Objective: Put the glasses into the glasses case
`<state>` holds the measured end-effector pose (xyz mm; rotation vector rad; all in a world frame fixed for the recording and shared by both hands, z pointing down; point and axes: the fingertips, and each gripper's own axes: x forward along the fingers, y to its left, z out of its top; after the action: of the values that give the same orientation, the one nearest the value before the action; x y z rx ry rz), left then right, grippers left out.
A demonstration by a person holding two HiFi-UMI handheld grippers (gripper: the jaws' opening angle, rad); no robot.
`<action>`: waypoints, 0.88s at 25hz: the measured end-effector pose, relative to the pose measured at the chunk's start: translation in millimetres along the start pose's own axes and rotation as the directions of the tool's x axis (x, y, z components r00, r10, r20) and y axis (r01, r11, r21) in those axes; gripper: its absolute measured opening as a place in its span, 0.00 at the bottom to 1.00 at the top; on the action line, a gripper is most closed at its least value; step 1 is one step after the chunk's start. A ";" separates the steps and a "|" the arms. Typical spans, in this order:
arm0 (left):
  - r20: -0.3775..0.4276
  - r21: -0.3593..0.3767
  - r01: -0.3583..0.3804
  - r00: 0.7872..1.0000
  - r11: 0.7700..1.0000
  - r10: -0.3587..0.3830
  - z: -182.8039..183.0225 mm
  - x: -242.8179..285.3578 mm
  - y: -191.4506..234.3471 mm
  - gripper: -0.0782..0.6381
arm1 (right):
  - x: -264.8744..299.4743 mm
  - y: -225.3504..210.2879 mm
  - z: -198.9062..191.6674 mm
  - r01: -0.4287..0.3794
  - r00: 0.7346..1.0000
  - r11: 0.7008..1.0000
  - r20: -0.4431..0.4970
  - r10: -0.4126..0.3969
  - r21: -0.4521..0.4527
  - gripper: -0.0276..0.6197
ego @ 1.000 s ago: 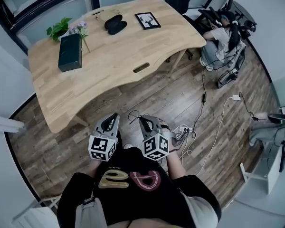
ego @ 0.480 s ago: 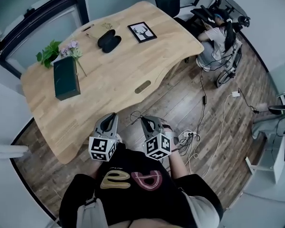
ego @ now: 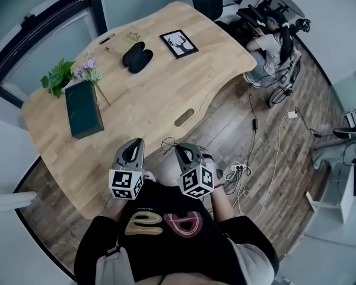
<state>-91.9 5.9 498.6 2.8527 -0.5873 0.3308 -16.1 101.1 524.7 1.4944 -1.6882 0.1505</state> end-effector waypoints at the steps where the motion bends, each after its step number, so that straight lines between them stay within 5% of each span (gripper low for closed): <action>1: 0.002 -0.004 0.000 1.000 1.000 0.000 1.4 1.7 3.9 0.15 | 3.7 0.3 2.4 -0.004 1.000 1.000 -0.005 0.004 -0.004 0.07; 8: 0.035 -0.031 0.008 0.999 0.999 -0.007 15.7 9.9 31.4 0.15 | 27.0 -6.1 25.5 -0.008 1.000 0.999 -0.022 0.008 -0.037 0.07; 22: 0.020 -0.096 -0.090 0.995 0.991 0.093 7.9 23.0 77.5 0.15 | 66.3 -25.8 34.9 -0.072 0.997 0.991 -0.034 0.069 -0.109 0.07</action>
<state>-101.6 -74.0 509.3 2.7480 -0.7206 0.2749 -6.3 23.1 534.7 1.3453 -1.6982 0.1149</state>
